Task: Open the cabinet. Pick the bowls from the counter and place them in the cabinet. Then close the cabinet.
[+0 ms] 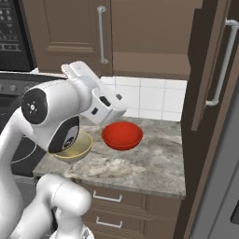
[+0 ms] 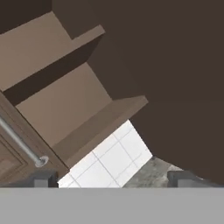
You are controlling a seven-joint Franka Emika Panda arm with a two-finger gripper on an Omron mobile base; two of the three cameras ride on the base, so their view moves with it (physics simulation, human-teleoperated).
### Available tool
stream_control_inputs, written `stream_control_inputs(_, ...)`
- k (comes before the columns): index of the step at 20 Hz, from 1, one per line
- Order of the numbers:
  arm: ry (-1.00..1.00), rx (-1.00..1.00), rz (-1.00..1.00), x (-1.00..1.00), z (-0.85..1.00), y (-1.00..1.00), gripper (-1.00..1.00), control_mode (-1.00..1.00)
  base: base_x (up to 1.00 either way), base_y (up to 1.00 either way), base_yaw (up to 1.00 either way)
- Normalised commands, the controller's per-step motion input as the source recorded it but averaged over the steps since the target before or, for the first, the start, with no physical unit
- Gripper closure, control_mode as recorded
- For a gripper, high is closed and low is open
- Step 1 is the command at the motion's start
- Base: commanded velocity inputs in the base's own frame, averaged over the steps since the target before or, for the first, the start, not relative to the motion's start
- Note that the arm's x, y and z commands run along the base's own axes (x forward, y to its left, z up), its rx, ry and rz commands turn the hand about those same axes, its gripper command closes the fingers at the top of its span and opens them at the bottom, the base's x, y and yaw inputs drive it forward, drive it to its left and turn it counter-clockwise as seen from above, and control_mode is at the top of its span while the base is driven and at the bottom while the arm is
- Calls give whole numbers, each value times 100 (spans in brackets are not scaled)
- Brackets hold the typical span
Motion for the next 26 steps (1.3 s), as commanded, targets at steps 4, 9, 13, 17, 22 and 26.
stream_control_inputs(4, 0, -18, 0, 0, -53, 61, -100, -100, 0, 0, 0)
stream_control_inputs(9, -17, -36, 5, 0, -9, 52, -100, -100, 0, 0, 0)
stream_control_inputs(13, -28, -32, 3, 0, 0, 49, -100, -100, 0, 0, 0)
stream_control_inputs(17, -17, -31, 2, 0, 4, 25, -100, -100, 0, 0, 0)
stream_control_inputs(22, 0, -29, 0, 0, 10, 10, -100, -100, 0, 0, 0)
stream_control_inputs(26, 1, -15, 3, 19, 0, 27, -100, -100, 0, 0, 0)
